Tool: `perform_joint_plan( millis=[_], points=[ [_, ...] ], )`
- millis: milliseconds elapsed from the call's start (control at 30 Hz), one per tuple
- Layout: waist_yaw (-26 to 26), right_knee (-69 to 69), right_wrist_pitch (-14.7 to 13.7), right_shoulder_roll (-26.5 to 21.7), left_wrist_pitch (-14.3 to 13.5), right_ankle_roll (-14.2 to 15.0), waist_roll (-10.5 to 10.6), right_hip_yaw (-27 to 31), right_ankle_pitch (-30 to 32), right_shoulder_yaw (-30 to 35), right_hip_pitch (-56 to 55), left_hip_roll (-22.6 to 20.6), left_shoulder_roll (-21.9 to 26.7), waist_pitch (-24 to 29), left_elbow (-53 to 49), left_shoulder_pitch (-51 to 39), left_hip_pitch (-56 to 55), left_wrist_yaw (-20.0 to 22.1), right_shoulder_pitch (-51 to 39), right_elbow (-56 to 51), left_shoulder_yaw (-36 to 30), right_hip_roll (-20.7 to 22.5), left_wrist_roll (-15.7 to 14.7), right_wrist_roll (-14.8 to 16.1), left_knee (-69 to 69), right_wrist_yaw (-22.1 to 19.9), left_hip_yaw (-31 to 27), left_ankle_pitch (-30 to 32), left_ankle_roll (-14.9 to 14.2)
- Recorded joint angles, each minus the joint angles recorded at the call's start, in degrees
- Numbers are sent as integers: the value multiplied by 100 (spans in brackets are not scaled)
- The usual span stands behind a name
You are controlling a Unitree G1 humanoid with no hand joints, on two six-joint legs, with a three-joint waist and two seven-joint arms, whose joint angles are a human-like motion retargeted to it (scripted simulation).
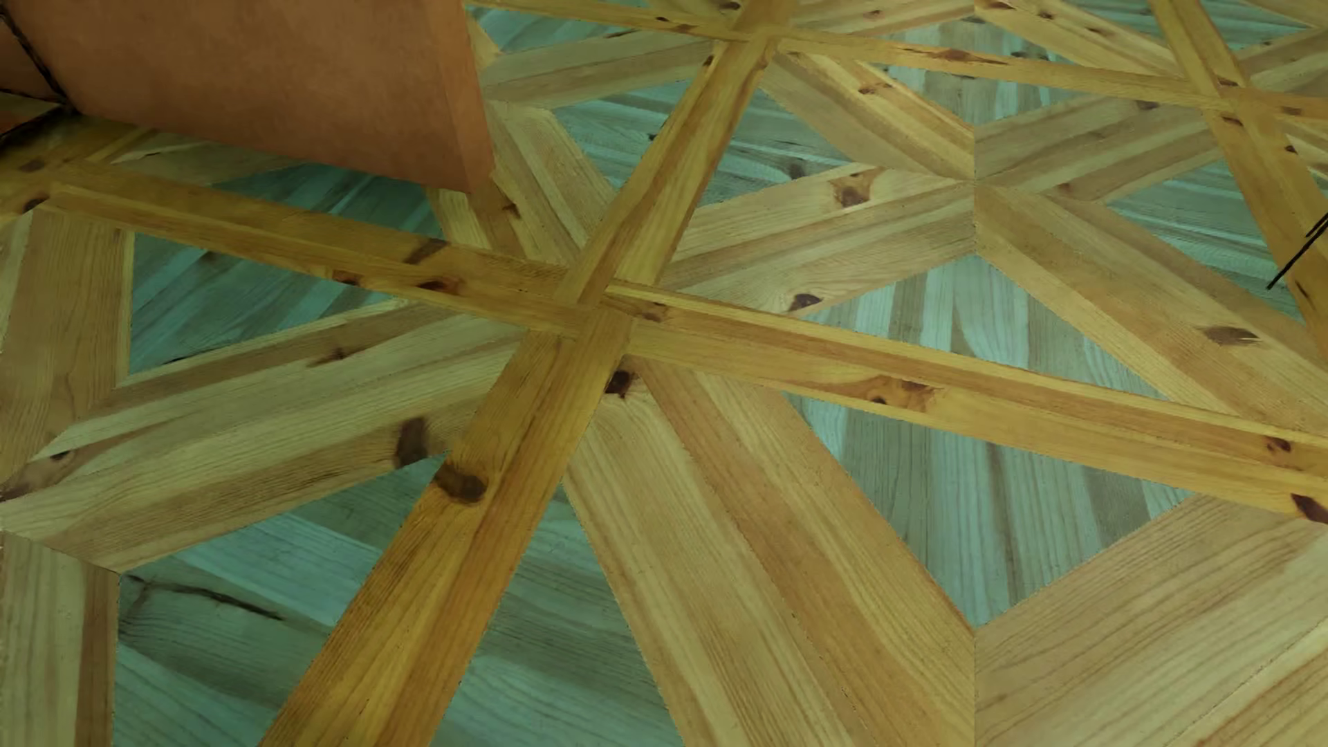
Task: Avoid the corner
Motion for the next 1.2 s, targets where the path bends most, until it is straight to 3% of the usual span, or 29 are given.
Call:
perform_joint_plan(
  millis=[67, 100, 133, 267, 300, 367, 500, 567, 600, 667, 733, 800, 867, 900, 967, 1033, 1067, 1133, 1167, 1200],
  points=[
    [-40, 109, 0, 9, 0, 0, -55, 0, 266, 39, -106, -13, 22, -8, 42, 21, -41, 0, -17, -18, 59, 15, 0, 0, -166, 0, 0, 197, 0],
    [-39, 133, 0, -23, 0, 0, -73, 0, 304, 74, -48, -63, 34, 30, 15, 51, -11, 0, 25, -122, -4, 17, 0, 0, 1397, 0, 0, -545, 0],
    [114, 201, 0, -22, 0, 0, -103, 0, 327, 110, -112, -113, 53, -17, 59, 93, -108, 0, 25, -137, 36, 44, 0, 0, 1460, 0, 0, -1300, 0],
    [459, 355, 0, -180, 0, 0, 31, 0, 18, -93, 366, 51, 36, 431, -177, 233, -1464, 0, -44, -635, 372, 206, 0, 0, 3873, 0, 0, -1591, 0],
    [647, 292, 0, -232, 0, 0, 64, 0, -221, -138, 536, 92, 23, 485, -234, 276, -1846, 0, -62, -890, 385, 203, 0, 0, 4321, 0, 0, -1566, 0],
    [1149, 108, 0, -37, 0, 0, -168, 0, -639, -265, 809, 34, 108, 481, -199, 419, -2453, 0, -287, -834, 370, -56, 0, 0, 4160, 0, 0, -1470, 0],
    [1381, -215, 0, -228, 0, 0, -165, 0, -1697, -117, 1737, 267, 112, 623, 188, 554, -3464, 0, -575, -1300, 211, -149, 0, 0, 2978, 0, 0, -521, 0],
    [1530, -241, 0, -235, 0, 0, -135, 0, -1852, -77, 2122, 338, 93, 614, 360, 584, -3723, 0, -740, -1169, 131, -191, 0, 0, 2475, 0, 0, -489, 0],
    [1613, -257, 0, -222, 0, 0, -162, 0, -1830, 124, 2296, 349, 122, 601, 439, 541, -3859, 0, -806, -1261, -67, -242, 0, 0, 2473, 0, 0, -561, 0],
    [1833, -112, 0, -160, 0, 0, -214, 0, -1363, -38, 2536, 354, 106, 528, 571, 650, -3960, 0, -695, -900, 147, -431, 0, 0, 3087, 0, 0, -674, 0],
    [1884, 738, 0, -88, 0, 0, -409, 0, 65, 247, 2352, 158, 116, 481, 754, 592, -3872, 0, -492, -448, 29, -642, 0, 0, 3752, 0, 0, -925, 0],
    [1587, 2760, 0, -56, 0, 0, -275, 0, 1780, 371, 1461, -59, 52, 467, 745, 497, -3317, 0, -293, 50, 42, -662, 0, 0, 3867, 0, 0, -1366, 0],
    [1145, 4888, 0, -120, 0, 0, -188, 0, 1744, 347, 248, -289, 41, 630, 369, 393, -2462, 0, -45, 77, 72, -686, 0, 0, 3639, 0, 0, -1700, 0],
    [797, 5232, 0, -84, 0, 0, -92, 0, 1630, 183, -377, -281, 43, 621, 171, 337, -1979, 0, 119, 59, 56, -598, 0, 0, 3381, 0, 0, -1775, 0],
    [170, 4275, 0, -135, 0, 0, 84, 0, 1824, 386, -1420, -281, 74, 734, -268, 209, -918, 0, 180, 191, 268, -446, 0, 0, 2583, 0, 0, -1660, 0],
    [-360, 2133, 0, -200, 0, 0, 215, 0, 2535, 272, -2065, -205, 162, 716, -693, 121, 110, 0, 415, 74, 303, -447, 0, 0, 1890, 0, 0, -1778, 0],
    [-567, 1155, 0, -202, 0, 0, 234, 0, 2229, 254, -2328, -169, 232, 657, -899, 42, 509, 0, 445, 52, 354, -475, 0, 0, 1677, 0, 0, -1915, 0],
    [-849, 205, 0, -246, 0, 0, 268, 0, 105, 262, -2688, -89, 339, 598, -1104, -163, 1204, 0, 536, -17, 362, -557, 0, 0, 1549, 0, 0, -2207, 0],
    [-970, 439, 0, -225, 0, 0, 296, 0, 77, 161, -2740, -97, 330, 576, -1125, -310, 1258, 0, 516, -7, 434, -741, 0, 0, 1614, 0, 0, -2186, 0],
    [-1149, 413, 0, -232, 0, 0, 311, 0, 1076, 223, -2936, 10, 306, 616, -1021, -265, 1580, 0, 586, 40, 495, -604, 0, 0, 1781, 0, 0, -2071, 0]
  ],
)
